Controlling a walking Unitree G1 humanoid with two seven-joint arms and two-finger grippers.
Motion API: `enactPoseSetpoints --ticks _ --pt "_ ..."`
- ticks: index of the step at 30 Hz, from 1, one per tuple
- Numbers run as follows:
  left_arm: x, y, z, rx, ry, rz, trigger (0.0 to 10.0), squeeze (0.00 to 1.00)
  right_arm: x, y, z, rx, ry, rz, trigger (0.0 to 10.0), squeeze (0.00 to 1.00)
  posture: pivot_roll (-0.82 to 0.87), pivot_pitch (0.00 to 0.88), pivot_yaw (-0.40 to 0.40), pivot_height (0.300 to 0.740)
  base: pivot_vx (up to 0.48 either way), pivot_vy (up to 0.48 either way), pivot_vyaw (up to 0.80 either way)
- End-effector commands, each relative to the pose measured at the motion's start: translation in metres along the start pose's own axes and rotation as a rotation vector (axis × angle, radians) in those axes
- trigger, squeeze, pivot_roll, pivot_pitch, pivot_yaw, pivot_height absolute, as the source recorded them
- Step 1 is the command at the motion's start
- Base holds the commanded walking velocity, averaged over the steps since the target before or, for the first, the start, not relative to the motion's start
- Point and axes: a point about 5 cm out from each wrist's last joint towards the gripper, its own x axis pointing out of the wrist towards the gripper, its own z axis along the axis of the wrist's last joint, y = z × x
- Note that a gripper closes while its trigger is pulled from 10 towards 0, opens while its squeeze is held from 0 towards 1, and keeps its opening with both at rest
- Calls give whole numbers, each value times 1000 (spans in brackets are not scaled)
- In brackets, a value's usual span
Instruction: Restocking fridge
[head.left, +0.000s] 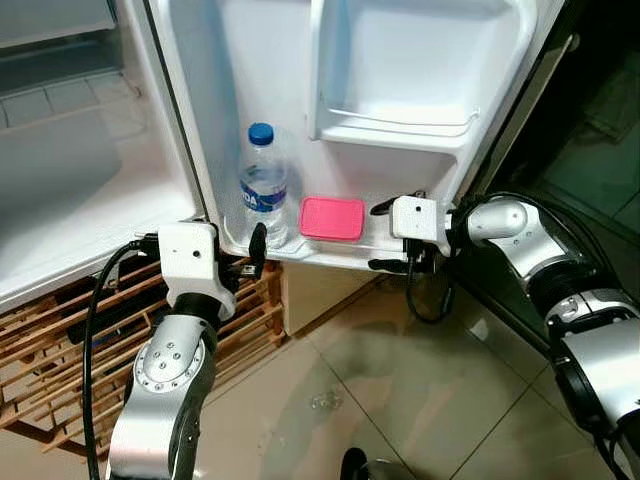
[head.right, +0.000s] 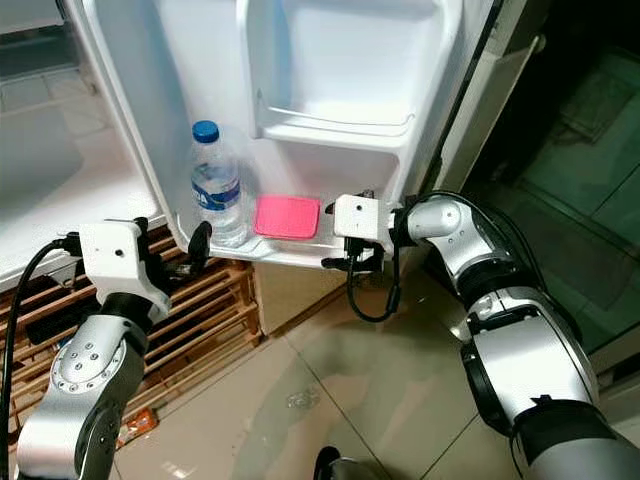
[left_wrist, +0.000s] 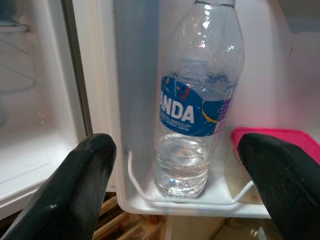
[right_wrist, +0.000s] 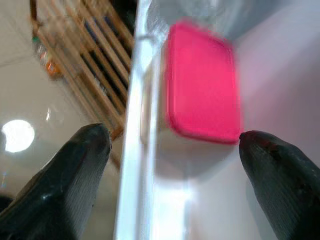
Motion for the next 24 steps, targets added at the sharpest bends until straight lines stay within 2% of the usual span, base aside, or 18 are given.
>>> enactPoseSetpoints --ticks 1,4,6,8,11,12,13,14,15,17,18,20,21,23,24 --pt "0 -2 -1 -1 5 -7 10000 0 -11 -11 8 -14 -46 -52 10000 0 -46 97 -40 740 0 0 0" --pt "0 -2 -1 -1 4 -9 10000 0 -17 -15 14 -6 -99 -67 10000 0 -50 95 -39 740 0 0 0" --pt "0 -4 1 9 -9 -22 10000 0 -28 -24 31 30 -216 -152 10000 0 -56 91 -40 740 0 0 0" --pt "1 -4 3 25 -22 -36 10000 0 -36 -26 40 65 -290 -221 10000 0 -60 82 -41 740 0 0 0" --pt "1 -4 3 31 -25 -39 10000 0 -39 -25 41 80 -309 -251 10000 0 -62 78 -40 740 0 0 0" --pt "-1 2 6 38 -31 -36 10000 0 -46 -16 40 237 -396 -403 10000 0 -81 28 -28 740 0 0 0" --pt "-2 5 7 40 -33 -34 10000 0 -49 -11 39 310 -427 -461 10000 0 -81 28 -28 740 0 0 0" --pt "-2 5 7 40 -33 -34 10000 0 -49 -11 39 310 -427 -461 10000 0 -81 28 -28 740 0 0 0" --pt "-3 8 8 40 -35 -34 10000 0 -47 7 39 373 -453 -464 10000 0 -91 0 -12 740 0 0 0" --pt "-4 12 9 34 -34 -33 10000 0 -42 42 41 454 -481 -394 10000 0 -105 0 5 740 0 0 0" --pt "-4 13 9 29 -31 -34 10000 0 -39 64 40 538 -488 -352 10000 0 -120 0 23 740 0 0 0" --pt "-3 13 7 18 -17 -41 10000 0 -33 92 34 676 -496 -298 10000 0 -132 0 33 740 0 0 0" --pt "-4 13 5 13 -11 -45 10000 0 -32 100 32 709 -493 -286 10000 0 -132 0 33 740 0 0 0" --pt "-3 12 4 10 -7 -48 10000 0 -31 103 29 721 -489 -282 10000 0 -133 0 36 740 0 0 0" --pt "-3 12 -1 10 16 -53 10000 0 -27 114 21 736 -452 -265 10000 0 -144 0 46 740 0 0 0"
